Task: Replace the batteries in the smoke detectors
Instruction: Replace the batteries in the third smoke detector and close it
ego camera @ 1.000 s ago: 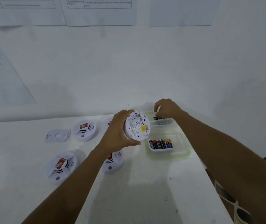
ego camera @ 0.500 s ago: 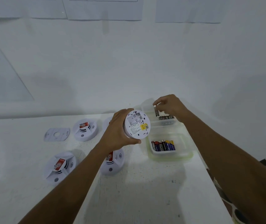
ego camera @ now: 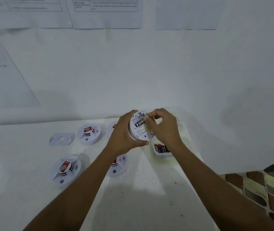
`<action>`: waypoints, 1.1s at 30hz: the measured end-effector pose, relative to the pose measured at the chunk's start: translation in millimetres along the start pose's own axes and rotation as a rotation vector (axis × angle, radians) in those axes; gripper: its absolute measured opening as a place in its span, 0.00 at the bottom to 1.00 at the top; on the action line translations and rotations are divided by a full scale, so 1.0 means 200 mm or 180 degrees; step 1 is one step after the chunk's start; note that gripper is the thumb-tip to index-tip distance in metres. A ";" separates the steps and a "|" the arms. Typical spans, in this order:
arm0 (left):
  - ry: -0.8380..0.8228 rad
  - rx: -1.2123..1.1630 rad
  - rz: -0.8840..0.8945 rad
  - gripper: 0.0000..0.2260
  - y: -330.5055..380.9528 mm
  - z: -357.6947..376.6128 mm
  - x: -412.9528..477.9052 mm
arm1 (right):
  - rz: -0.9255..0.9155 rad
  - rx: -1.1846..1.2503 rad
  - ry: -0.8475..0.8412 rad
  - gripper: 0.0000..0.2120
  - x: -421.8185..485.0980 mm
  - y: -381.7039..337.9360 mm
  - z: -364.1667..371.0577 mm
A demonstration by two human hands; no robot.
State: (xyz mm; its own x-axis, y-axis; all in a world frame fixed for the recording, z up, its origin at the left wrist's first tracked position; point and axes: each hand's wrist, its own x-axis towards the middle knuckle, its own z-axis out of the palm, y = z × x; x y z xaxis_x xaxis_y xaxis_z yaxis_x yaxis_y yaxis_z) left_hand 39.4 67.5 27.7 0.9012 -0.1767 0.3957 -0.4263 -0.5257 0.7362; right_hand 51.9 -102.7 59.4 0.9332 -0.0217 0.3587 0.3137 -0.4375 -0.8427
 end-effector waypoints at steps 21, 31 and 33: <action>-0.0001 0.0022 -0.0223 0.47 -0.08 -0.07 0.04 | 0.0478 -0.1758 -0.0975 0.03 0.47 0.33 -0.19; -0.0075 0.0061 -0.0211 0.47 -0.15 -0.05 0.07 | 0.0687 -0.2339 -0.1400 0.10 0.56 0.38 -0.05; -0.0067 0.0030 -0.0223 0.46 -0.15 -0.05 0.07 | 0.0835 -0.2065 -0.1412 0.11 0.57 0.41 -0.05</action>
State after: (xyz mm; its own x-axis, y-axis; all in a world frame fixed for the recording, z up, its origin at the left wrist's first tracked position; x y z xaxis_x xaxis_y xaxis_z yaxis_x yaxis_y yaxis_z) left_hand 64.1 89.8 16.7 0.9303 -0.1566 0.3318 -0.3616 -0.5451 0.7564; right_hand 182.0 -149.3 35.5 0.9871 0.1022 -0.1235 0.0397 -0.9023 -0.4293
